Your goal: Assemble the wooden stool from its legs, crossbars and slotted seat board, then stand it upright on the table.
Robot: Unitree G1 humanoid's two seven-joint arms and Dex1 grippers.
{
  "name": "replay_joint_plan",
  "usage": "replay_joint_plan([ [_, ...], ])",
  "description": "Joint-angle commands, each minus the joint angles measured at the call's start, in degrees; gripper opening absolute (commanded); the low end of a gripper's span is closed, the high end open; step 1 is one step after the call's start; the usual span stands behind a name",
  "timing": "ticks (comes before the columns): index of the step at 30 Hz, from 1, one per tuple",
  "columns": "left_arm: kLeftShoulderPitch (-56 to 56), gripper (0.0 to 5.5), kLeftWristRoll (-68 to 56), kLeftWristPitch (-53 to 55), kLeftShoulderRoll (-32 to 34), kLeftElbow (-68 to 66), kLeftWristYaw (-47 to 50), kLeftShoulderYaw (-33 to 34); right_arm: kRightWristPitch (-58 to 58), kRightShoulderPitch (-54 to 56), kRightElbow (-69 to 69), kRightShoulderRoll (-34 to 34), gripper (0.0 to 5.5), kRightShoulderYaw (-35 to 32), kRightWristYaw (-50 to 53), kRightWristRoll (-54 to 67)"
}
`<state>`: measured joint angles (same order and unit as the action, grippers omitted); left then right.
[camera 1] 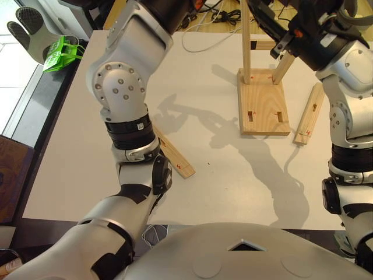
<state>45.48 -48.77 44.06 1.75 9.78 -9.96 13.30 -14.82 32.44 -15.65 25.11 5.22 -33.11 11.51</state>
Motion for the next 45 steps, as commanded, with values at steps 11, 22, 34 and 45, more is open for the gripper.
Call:
replay_joint_plan([
  [11,-1.41,2.51,-4.50,-2.02,-2.92,2.93,4.47,-0.04,0.22,0.70,0.15,-0.91,1.31,-0.58,1.02,-0.80],
  [22,-2.27,0.74,-7.38,-2.04,-3.69,4.03,7.01,-0.82,-0.29,0.89,-0.17,-1.50,1.30,-0.59,0.94,-0.74],
  [34,-2.53,0.45,-8.17,-2.17,-3.42,3.76,8.39,-0.82,-1.07,0.08,-0.55,-2.03,1.30,0.11,1.02,-1.13],
  [45,-1.42,0.40,-3.87,-4.10,1.56,1.32,11.23,2.04,-8.26,-12.66,-1.37,10.26,3.26,9.01,-12.24,-4.19],
])
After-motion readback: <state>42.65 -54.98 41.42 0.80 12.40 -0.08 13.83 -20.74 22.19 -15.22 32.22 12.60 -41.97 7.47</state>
